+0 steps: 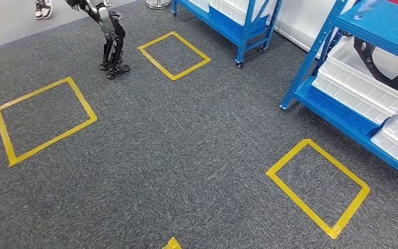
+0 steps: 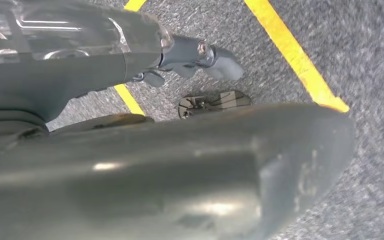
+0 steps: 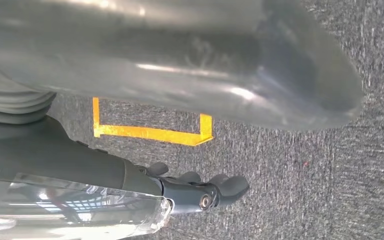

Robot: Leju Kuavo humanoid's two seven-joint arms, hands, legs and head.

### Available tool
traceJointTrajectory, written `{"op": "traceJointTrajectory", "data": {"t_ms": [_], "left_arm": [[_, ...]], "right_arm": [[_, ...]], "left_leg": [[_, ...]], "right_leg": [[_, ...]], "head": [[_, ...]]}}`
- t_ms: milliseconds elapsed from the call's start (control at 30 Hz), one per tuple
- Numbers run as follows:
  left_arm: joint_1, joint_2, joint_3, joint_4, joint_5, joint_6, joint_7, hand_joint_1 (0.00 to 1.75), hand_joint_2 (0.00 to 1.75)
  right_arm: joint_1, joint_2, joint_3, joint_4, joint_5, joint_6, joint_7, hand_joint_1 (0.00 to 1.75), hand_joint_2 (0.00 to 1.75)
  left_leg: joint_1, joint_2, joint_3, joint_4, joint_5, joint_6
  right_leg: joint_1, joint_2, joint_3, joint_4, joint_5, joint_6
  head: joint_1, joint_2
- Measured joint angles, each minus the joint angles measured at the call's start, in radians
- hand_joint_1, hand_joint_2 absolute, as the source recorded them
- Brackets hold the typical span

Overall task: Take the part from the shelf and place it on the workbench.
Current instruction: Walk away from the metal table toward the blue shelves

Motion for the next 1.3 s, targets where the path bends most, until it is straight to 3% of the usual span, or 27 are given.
{"op": "traceJointTrajectory", "data": {"t_ms": [33,100,133,167,233,267,333,367,433,467,533,600,667,733,767,800,867,900,967,1033,1100,1167,1233,1267,1300], "left_arm": [[-0.001,0.001,-0.001,0.000,-0.003,-0.002,0.004,0.00,0.00],[-0.003,0.002,-0.004,0.000,-0.008,-0.004,0.008,0.00,0.00],[-0.003,0.004,-0.006,0.000,-0.010,-0.005,0.009,0.00,0.00],[-0.002,0.005,-0.008,0.000,-0.011,-0.005,0.009,0.00,0.00],[0.002,0.008,-0.010,0.000,-0.011,-0.005,0.010,0.00,0.00],[0.003,0.009,-0.011,0.000,-0.011,-0.005,0.011,0.00,0.00],[0.003,0.010,-0.014,0.000,-0.011,-0.005,0.011,0.00,0.00],[0.002,0.012,-0.015,0.000,-0.011,-0.005,0.011,0.00,0.00],[0.002,0.013,-0.016,0.000,-0.012,-0.005,0.011,0.00,0.00],[0.002,0.014,-0.016,0.000,-0.012,-0.005,0.011,0.00,0.00],[0.002,0.016,-0.017,0.000,-0.013,-0.005,0.012,0.00,0.00],[0.001,0.019,-0.017,0.000,-0.015,-0.004,0.012,0.00,0.00],[0.003,0.020,-0.017,0.000,-0.019,-0.004,0.013,0.00,0.00],[0.005,0.022,-0.018,0.000,-0.021,-0.004,0.016,0.00,0.00],[0.005,0.023,-0.018,0.000,-0.022,-0.004,0.019,0.00,0.00],[0.004,0.023,-0.018,0.000,-0.023,-0.004,0.021,0.00,0.00],[0.001,0.023,-0.021,0.000,-0.024,-0.005,0.025,0.00,0.00],[-0.001,0.023,-0.022,0.000,-0.025,-0.005,0.025,0.00,0.00],[-0.003,0.022,-0.024,-0.001,-0.028,-0.007,0.025,0.00,0.00],[-0.004,0.020,-0.027,-0.002,-0.032,-0.010,0.024,0.00,0.00],[-0.006,0.019,-0.031,-0.004,-0.037,-0.012,0.023,0.00,0.00],[-0.006,0.020,-0.034,-0.004,-0.043,-0.014,0.022,0.00,0.00],[-0.003,0.021,-0.039,-0.004,-0.051,-0.015,0.024,0.00,0.00],[-0.002,0.022,-0.041,-0.004,-0.054,-0.015,0.026,0.00,0.00],[-0.001,0.023,-0.042,-0.004,-0.058,-0.015,0.027,0.00,0.00]], "right_arm": [[0.003,0.000,0.002,0.000,-0.002,-0.001,0.002,0.00,0.00],[0.005,0.001,0.007,0.001,-0.005,-0.003,0.006,0.00,0.00],[0.003,0.001,0.009,0.002,-0.006,-0.004,0.007,0.00,0.00],[0.000,0.001,0.011,0.002,-0.006,-0.005,0.007,0.00,0.00],[-0.003,0.004,0.015,0.003,-0.006,-0.005,0.008,0.00,0.00],[-0.003,0.005,0.017,0.003,-0.006,-0.005,0.008,0.00,0.00],[0.000,0.006,0.020,0.004,-0.006,-0.005,0.008,0.00,0.00],[0.000,0.007,0.021,0.004,-0.006,-0.005,0.008,0.00,0.00],[-0.003,0.008,0.022,0.005,-0.007,-0.005,0.008,0.00,0.00],[-0.005,0.009,0.023,0.005,-0.007,-0.005,0.009,0.00,0.00],[-0.006,0.010,0.027,0.005,-0.008,-0.006,0.009,0.00,0.00],[-0.005,0.011,0.029,0.005,-0.011,-0.006,0.009,0.00,0.00],[-0.008,0.011,0.031,0.005,-0.016,-0.005,0.009,0.00,0.00],[-0.009,0.014,0.034,0.005,-0.021,-0.005,0.009,0.00,0.00],[-0.006,0.016,0.036,0.005,-0.022,-0.005,0.009,0.00,0.00],[-0.002,0.018,0.037,0.005,-0.024,-0.005,0.009,0.00,0.00],[0.003,0.019,0.040,0.007,-0.025,-0.005,0.010,0.00,0.00],[0.004,0.019,0.042,0.007,-0.026,-0.006,0.010,0.00,0.00],[0.001,0.019,0.045,0.008,-0.026,-0.005,0.011,0.00,0.00],[0.004,0.019,0.045,0.008,-0.027,-0.002,0.011,0.00,0.00],[0.008,0.021,0.046,0.009,-0.030,0.006,0.012,0.00,0.00],[0.005,0.024,0.049,0.010,-0.032,0.015,0.012,0.00,0.00],[0.000,0.028,0.052,0.010,-0.035,0.023,0.011,0.00,0.00],[0.000,0.030,0.053,0.010,-0.037,0.025,0.011,0.00,0.00],[0.001,0.032,0.053,0.010,-0.038,0.026,0.011,0.00,0.00]], "left_leg": [[0.002,-0.010,0.004,0.001,-0.005,-0.006],[0.005,-0.069,-0.012,0.047,-0.037,-0.013],[0.006,-0.104,-0.038,0.100,-0.064,-0.015],[0.005,-0.122,-0.074,0.168,-0.093,-0.015],[0.005,-0.125,-0.141,0.273,-0.118,-0.014],[0.005,-0.125,-0.153,0.278,-0.101,-0.013],[0.006,-0.144,-0.124,0.180,-0.016,-0.009],[0.008,-0.177,-0.099,0.115,0.020,-0.006],[0.012,-0.224,-0.062,0.027,0.051,-0.001],[0.013,-0.230,-0.056,0.015,0.047,0.002],[0.012,-0.201,-0.049,0.005,0.046,0.010],[0.013,-0.165,-0.039,-0.005,0.046,0.020],[0.010,-0.126,-0.031,-0.010,0.042,0.027],[0.006,-0.086,-0.026,-0.010,0.035,0.030],[0.005,-0.070,-0.023,-0.010,0.031,0.029],[0.004,-0.056,-0.018,-0.010,0.027,0.028],[0.003,-0.035,-0.007,-0.010,0.018,0.024],[0.002,-0.027,-0.003,-0.010,0.014,0.021],[-0.001,-0.012,0.001,-0.012,0.009,0.012],[-0.001,0.000,0.007,-0.016,0.005,0.003],[0.001,-0.045,0.003,0.009,-0.016,-0.006],[0.004,-0.109,-0.045,0.110,-0.067,-0.012],[0.006,-0.123,-0.116,0.233,-0.110,-0.015],[0.006,-0.123,-0.137,0.258,-0.105,-0.016],[0.006,-0.124,-0.139,0.244,-0.079,-0.016]], "right_leg": [[-0.001,0.009,0.003,-0.006,0.002,-0.005],[-0.008,0.029,0.013,-0.018,0.006,-0.014],[-0.010,0.039,0.016,-0.021,0.007,-0.018],[-0.010,0.051,0.017,-0.022,0.006,-0.020],[-0.009,0.081,0.020,-0.022,0.005,-0.023],[-0.009,0.097,0.023,-0.022,0.003,-0.024],[-0.011,0.126,0.031,-0.020,-0.002,-0.021],[-0.012,0.140,0.034,-0.018,-0.006,-0.017],[-0.016,0.167,0.031,-0.012,-0.010,-0.006],[-0.018,0.182,0.027,-0.011,-0.010,0.000],[-0.023,0.203,0.019,-0.013,-0.008,0.011],[-0.020,0.160,0.002,0.023,-0.030,0.022],[-0.018,0.093,-0.054,0.134,-0.087,0.031],[-0.021,0.071,-0.117,0.249,-0.126,0.037],[-0.023,0.068,-0.126,0.264,-0.119,0.038],[-0.024,0.066,-0.115,0.240,-0.092,0.036],[-0.019,0.042,-0.049,0.110,-0.020,0.026],[-0.014,0.025,-0.016,0.047,0.001,0.019],[-0.005,0.003,0.012,-0.011,0.005,0.008],[-0.004,0.016,0.015,-0.021,0.005,-0.001],[-0.009,0.032,0.026,-0.038,0.011,-0.010],[-0.014,0.050,0.035,-0.048,0.013,-0.017],[-0.015,0.076,0.037,-0.046,0.010,-0.020],[-0.015,0.091,0.038,-0.044,0.008,-0.021],[-0.016,0.106,0.040,-0.041,0.005,-0.019]], "head": [[-0.002,0.000],[-0.006,0.000],[-0.011,0.000],[-0.017,0.000],[-0.030,0.000],[-0.034,0.000],[-0.039,0.000],[-0.039,0.000],[-0.039,0.000],[-0.039,0.000],[-0.038,0.000],[-0.029,0.000],[-0.015,0.000],[-0.007,0.000],[-0.005,0.000],[-0.002,0.000],[0.002,0.000],[0.003,0.000],[0.002,0.000],[0.000,0.000],[-0.003,0.000],[-0.012,0.000],[-0.024,0.000],[-0.030,0.000],[-0.034,0.000]]}}
